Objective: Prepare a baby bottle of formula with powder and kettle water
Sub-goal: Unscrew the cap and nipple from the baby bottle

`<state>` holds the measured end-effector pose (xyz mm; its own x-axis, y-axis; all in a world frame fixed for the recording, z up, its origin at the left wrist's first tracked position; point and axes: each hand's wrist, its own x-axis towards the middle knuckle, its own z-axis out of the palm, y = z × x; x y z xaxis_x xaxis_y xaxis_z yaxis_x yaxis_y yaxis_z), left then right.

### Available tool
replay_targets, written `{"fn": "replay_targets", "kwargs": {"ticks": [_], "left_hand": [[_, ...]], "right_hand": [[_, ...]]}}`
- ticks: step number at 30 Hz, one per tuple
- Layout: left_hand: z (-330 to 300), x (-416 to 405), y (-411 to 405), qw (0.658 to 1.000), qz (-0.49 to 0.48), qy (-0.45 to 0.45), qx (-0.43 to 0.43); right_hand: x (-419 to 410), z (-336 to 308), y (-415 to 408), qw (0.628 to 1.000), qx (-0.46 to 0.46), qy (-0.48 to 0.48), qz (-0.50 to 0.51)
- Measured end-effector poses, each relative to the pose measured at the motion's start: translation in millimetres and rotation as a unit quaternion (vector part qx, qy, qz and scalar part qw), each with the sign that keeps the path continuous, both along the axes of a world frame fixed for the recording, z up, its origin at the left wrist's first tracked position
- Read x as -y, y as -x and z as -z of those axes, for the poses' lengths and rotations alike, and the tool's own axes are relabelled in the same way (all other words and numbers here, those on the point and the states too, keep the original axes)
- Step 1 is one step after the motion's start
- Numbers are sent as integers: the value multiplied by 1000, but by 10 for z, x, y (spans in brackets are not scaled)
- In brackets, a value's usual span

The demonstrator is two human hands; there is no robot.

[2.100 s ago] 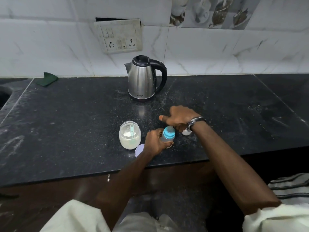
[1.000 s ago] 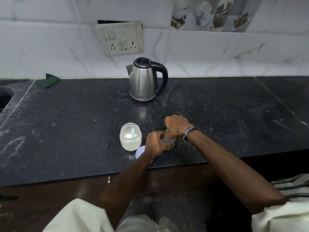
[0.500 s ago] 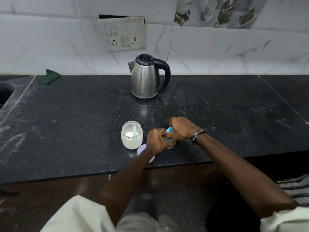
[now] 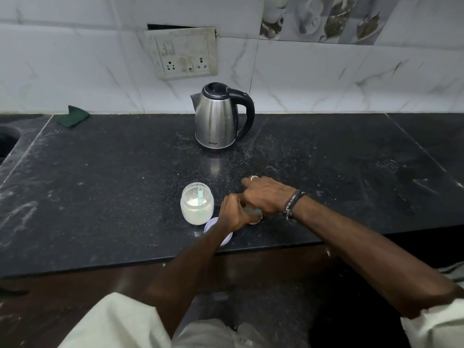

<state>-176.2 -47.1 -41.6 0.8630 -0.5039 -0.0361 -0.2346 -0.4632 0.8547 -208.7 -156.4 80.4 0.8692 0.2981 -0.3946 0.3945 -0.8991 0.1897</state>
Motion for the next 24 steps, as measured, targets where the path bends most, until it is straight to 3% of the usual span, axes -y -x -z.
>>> {"fn": "replay_targets", "kwargs": {"ticks": [5, 7, 10, 24], "left_hand": [[79, 11, 0, 1000, 16, 14, -6], [138, 18, -19, 1000, 5, 12, -15], [176, 27, -46, 999, 0, 18, -30], [248, 33, -56, 999, 19, 36, -20]], "right_hand": [[8, -133, -27, 990, 33, -55, 125], [-13, -135, -48, 984, 84, -23, 153], [-98, -19, -38, 977, 84, 7, 196], [131, -143, -99, 984, 13, -79, 158]]}}
